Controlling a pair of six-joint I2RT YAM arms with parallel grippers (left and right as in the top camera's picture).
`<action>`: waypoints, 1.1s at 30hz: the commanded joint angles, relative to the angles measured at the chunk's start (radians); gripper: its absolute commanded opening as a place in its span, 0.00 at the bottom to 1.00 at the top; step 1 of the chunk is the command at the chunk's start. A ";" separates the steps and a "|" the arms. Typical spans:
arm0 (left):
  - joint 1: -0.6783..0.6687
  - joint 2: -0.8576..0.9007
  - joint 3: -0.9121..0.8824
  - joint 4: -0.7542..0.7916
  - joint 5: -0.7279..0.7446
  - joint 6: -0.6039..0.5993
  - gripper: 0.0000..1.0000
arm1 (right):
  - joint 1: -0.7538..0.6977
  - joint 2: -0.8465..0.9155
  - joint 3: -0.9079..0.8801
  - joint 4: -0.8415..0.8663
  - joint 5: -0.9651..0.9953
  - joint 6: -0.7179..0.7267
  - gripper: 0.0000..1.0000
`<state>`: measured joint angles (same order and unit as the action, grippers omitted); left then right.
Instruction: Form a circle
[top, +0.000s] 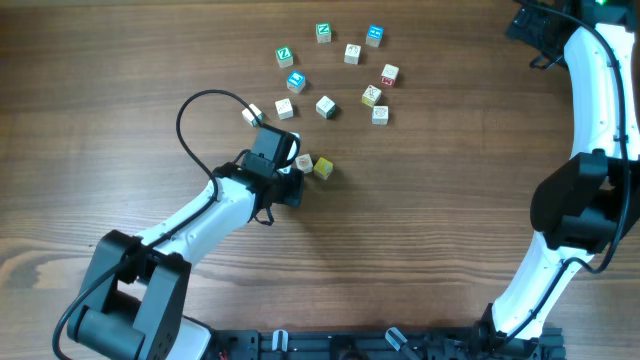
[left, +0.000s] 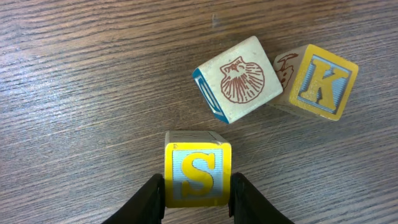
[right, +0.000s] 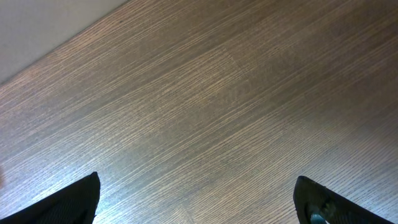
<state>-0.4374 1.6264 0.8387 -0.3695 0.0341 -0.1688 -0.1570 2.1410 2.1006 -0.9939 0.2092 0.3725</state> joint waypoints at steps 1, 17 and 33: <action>0.002 0.011 -0.007 0.000 -0.012 0.005 0.33 | 0.004 0.013 -0.001 0.000 -0.008 -0.005 1.00; 0.002 0.011 -0.007 0.011 0.002 0.005 0.34 | 0.004 0.013 -0.001 0.000 -0.008 -0.005 1.00; 0.002 0.011 -0.007 0.019 0.002 0.005 0.33 | 0.004 0.013 -0.001 0.000 -0.008 -0.005 1.00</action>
<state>-0.4374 1.6264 0.8387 -0.3546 0.0349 -0.1692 -0.1570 2.1410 2.1006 -0.9939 0.2092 0.3725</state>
